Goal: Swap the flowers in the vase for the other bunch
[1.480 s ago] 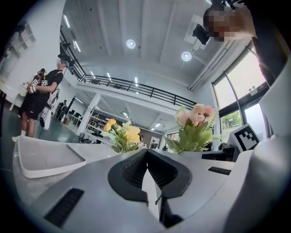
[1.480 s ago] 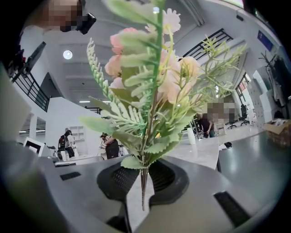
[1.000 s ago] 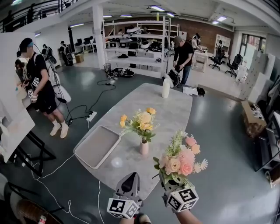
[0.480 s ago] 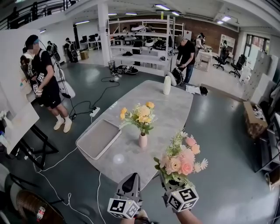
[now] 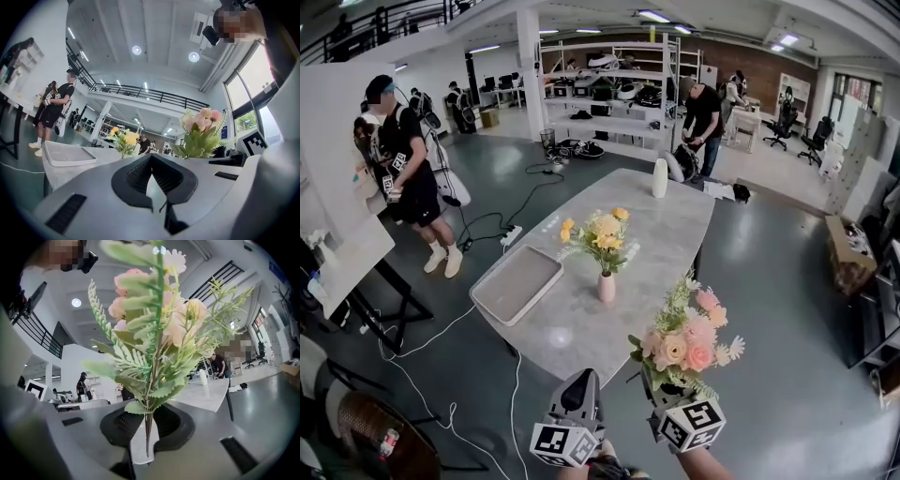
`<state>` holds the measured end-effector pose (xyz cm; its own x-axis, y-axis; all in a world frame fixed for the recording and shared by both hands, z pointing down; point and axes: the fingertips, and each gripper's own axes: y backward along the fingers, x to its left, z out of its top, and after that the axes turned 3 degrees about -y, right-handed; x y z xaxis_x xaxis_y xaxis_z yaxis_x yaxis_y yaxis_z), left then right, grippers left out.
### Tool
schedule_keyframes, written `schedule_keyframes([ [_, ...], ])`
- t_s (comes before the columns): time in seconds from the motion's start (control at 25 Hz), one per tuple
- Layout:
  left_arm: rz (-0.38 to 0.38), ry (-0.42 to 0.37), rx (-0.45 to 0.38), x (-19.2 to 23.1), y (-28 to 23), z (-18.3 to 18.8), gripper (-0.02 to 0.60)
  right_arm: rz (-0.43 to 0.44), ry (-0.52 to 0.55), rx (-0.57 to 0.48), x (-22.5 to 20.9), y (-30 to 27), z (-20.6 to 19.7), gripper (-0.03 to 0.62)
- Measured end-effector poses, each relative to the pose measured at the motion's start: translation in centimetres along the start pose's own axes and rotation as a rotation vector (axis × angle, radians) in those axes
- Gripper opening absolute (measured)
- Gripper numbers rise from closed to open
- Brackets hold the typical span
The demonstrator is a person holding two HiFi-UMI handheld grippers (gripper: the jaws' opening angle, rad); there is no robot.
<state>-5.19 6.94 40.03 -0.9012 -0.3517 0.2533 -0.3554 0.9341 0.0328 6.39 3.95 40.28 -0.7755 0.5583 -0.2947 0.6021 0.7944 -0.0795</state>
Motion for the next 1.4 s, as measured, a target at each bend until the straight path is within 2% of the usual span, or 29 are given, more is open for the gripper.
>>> schedule_keyframes([
  [0.68,0.018,-0.012,-0.009,-5.2,5.5,-0.5,0.014,0.026,-0.006,0.004,1.6,7.4,-1.2,0.071],
  [1.4,0.001,-0.040,-0.052,-8.2,7.6,0.6,0.014,0.022,0.010,-0.047,2.2,11.2,0.1,0.071],
])
